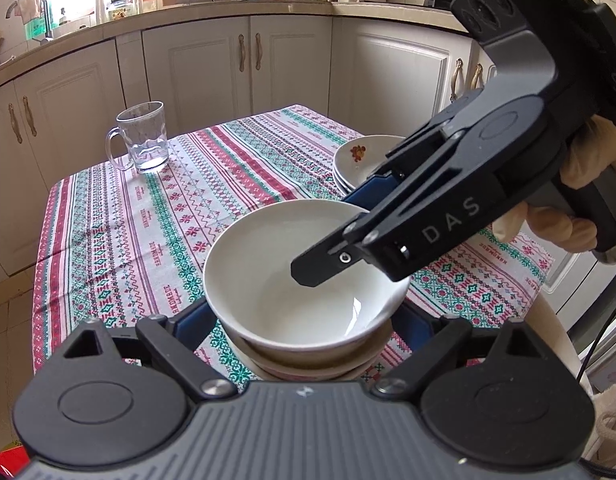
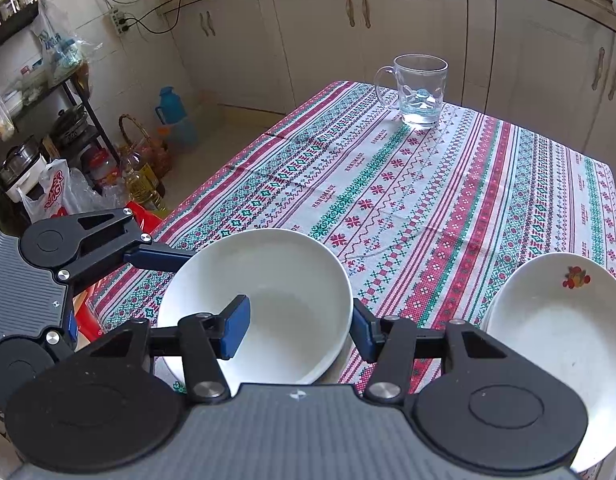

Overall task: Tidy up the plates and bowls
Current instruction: 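Lower the held bowl into the nested bowls with the right tool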

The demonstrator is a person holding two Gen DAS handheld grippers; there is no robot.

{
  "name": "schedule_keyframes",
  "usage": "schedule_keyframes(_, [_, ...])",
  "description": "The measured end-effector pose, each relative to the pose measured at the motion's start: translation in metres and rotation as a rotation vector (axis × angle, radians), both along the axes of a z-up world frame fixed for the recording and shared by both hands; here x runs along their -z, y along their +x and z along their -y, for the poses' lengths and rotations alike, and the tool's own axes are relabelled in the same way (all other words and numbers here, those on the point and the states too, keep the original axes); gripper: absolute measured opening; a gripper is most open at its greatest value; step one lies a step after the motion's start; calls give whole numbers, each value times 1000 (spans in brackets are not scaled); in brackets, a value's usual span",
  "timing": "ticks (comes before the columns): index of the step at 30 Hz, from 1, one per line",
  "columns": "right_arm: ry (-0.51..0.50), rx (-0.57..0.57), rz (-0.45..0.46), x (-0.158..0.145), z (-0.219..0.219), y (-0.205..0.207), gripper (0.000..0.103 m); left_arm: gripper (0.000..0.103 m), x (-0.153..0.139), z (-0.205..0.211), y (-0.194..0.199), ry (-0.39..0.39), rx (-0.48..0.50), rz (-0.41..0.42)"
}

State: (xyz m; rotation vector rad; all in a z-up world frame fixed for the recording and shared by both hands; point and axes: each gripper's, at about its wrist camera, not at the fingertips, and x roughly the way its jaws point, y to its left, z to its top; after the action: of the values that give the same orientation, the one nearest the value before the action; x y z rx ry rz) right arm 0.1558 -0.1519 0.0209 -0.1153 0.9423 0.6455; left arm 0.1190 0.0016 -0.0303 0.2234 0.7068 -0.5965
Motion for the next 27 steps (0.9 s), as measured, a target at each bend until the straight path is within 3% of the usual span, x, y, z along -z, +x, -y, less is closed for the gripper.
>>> schedule_keyframes(5, [5,-7,1,1,1,-2,65,98,2,1,0,9,12,-2])
schedule_keyframes(9, [14,-14,28,-2,0,-5,86,98,0,2,-5,41,21,30])
schedule_keyframes(15, [12,-21,68,-8,1,-12,101,98,-2,-5,-12,43,26,29])
schedule_keyframes(27, [-8,-3,147,-11,5,-39,103,98,-12,-18,-29,28,16,66])
